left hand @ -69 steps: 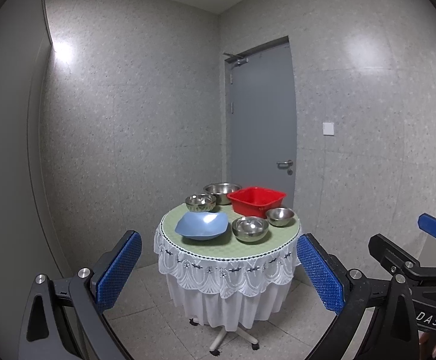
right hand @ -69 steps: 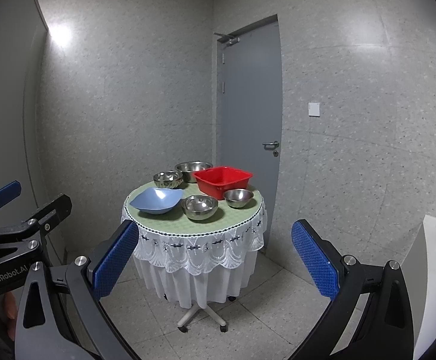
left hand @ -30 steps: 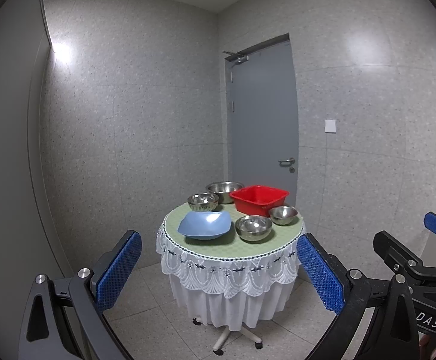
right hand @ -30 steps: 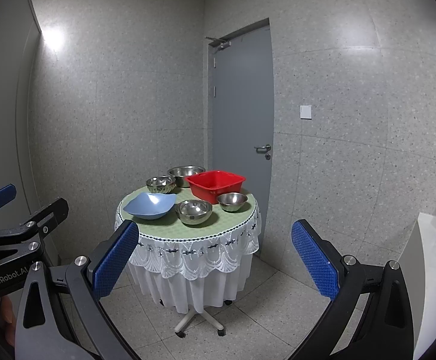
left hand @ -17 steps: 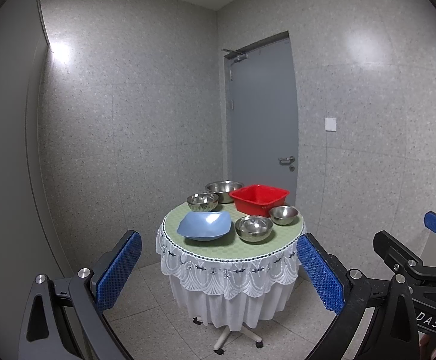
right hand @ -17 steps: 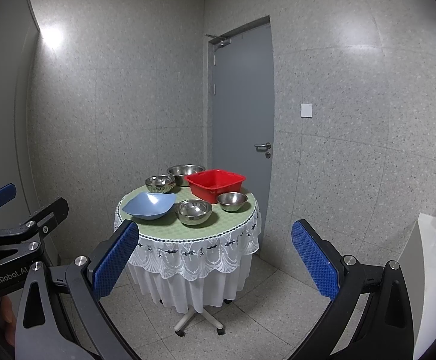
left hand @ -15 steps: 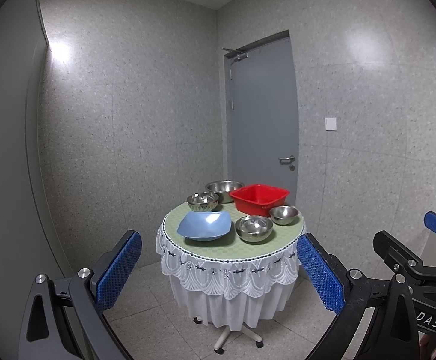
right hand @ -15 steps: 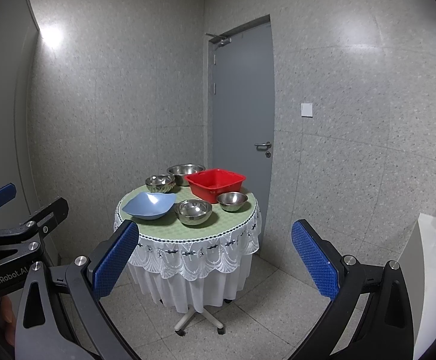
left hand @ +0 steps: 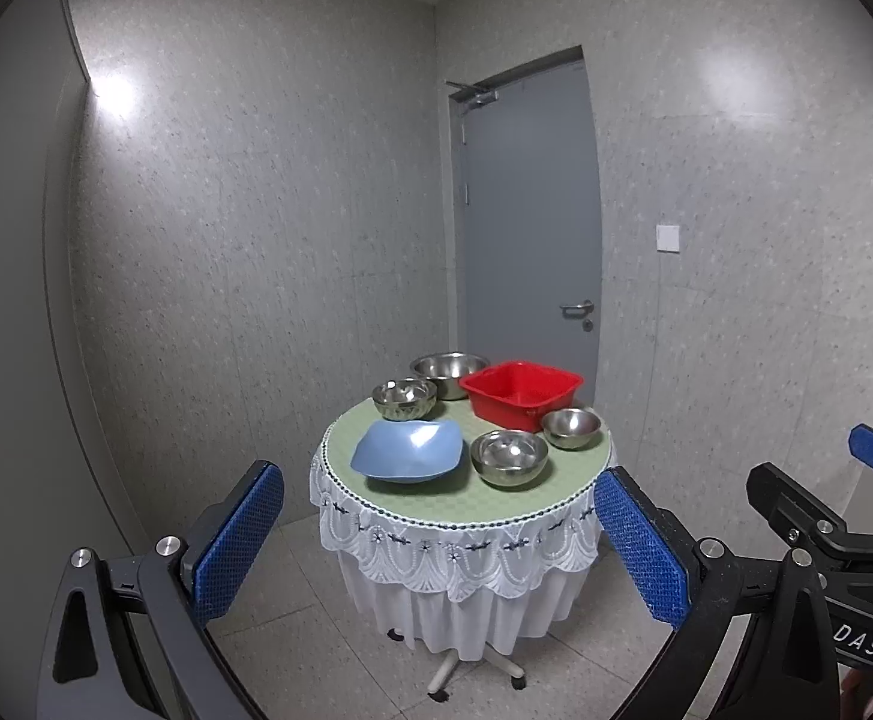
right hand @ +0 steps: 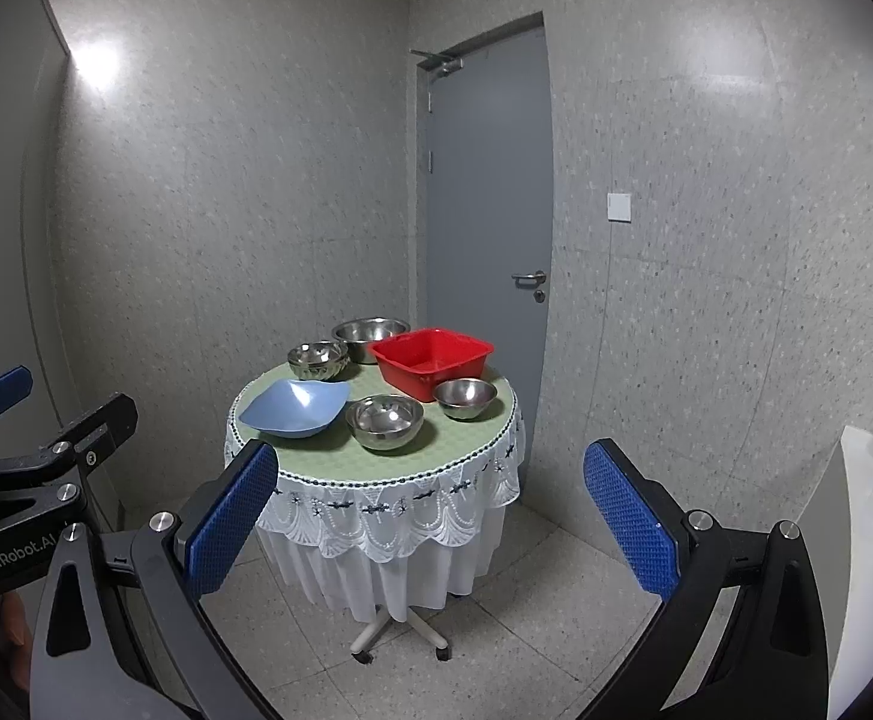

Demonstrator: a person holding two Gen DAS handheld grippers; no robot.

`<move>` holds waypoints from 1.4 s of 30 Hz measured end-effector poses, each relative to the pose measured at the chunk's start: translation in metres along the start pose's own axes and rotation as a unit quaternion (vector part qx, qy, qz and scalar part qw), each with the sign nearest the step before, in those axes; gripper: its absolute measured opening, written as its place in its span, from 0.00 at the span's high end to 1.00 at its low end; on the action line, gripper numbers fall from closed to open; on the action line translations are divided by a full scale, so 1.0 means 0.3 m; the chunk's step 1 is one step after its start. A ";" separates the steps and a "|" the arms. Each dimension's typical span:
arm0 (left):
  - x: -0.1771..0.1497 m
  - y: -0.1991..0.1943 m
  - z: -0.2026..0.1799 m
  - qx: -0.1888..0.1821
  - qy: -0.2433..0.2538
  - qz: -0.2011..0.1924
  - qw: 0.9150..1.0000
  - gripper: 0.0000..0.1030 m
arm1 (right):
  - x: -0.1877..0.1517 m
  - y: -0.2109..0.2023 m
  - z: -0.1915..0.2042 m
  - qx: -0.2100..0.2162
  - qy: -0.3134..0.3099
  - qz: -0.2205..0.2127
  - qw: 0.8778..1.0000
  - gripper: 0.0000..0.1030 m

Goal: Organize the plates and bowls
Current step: 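Move both tools down toward the large steel bowl beside the red basin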

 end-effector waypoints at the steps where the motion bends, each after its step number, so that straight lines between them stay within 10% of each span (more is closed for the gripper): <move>1: 0.006 0.006 -0.001 0.000 0.000 0.001 1.000 0.01 | 0.005 0.011 -0.002 -0.001 0.001 0.003 1.000 0.00; 30: 0.476 1.043 0.257 -0.077 0.022 0.087 0.993 0.01 | 0.288 0.764 0.140 -0.023 0.046 0.063 0.997 0.00; 42: 0.796 1.743 0.219 -0.056 -0.012 0.143 0.988 0.01 | 0.505 1.383 0.002 0.079 0.037 0.086 0.992 0.00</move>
Point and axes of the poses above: each gripper's, at about its wrist camera, not at the fingertips, and y roughly the way its jaws point, z to its left, x to its top, the point moved 7 cm from there along y, roughly the way its jaws point, and after that the axes turned 13 degrees about -y, right-handed, at the moved point
